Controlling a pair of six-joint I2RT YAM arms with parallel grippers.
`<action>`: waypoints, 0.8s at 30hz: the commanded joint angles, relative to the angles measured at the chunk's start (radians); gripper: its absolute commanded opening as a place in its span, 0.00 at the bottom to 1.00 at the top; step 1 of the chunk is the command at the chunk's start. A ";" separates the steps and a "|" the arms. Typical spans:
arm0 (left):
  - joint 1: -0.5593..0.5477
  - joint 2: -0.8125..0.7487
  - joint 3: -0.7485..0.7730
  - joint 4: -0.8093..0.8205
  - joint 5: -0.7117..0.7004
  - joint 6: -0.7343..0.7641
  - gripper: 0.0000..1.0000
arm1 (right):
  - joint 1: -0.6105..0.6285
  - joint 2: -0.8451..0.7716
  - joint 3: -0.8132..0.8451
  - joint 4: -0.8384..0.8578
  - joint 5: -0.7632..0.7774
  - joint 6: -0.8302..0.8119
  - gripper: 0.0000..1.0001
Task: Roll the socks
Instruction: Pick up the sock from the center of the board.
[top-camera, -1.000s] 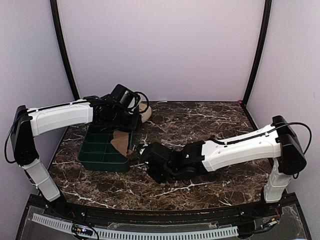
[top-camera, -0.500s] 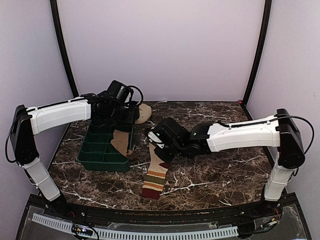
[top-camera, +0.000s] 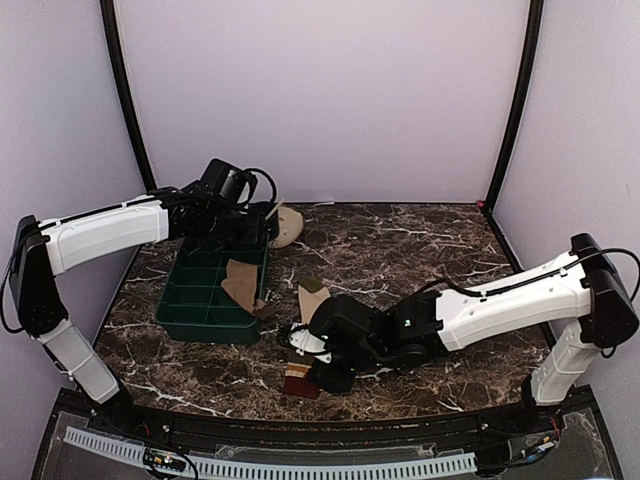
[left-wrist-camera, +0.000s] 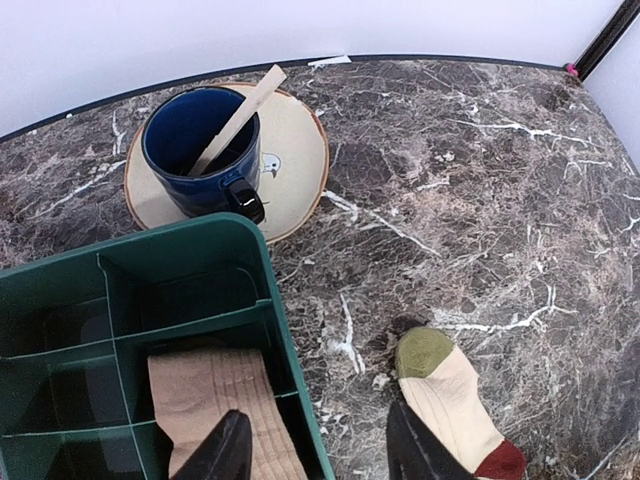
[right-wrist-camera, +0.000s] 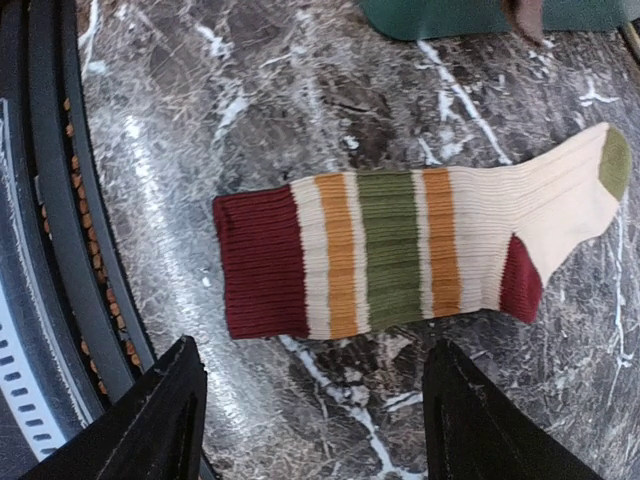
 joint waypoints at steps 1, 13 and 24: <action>0.006 -0.079 -0.039 0.006 0.018 -0.014 0.48 | 0.040 0.049 -0.003 0.027 -0.038 0.008 0.68; 0.026 -0.115 -0.074 0.015 0.026 -0.011 0.48 | 0.055 0.140 0.018 0.052 -0.064 -0.046 0.67; 0.032 -0.114 -0.091 0.027 0.039 -0.012 0.48 | 0.041 0.199 0.020 0.069 -0.079 -0.081 0.65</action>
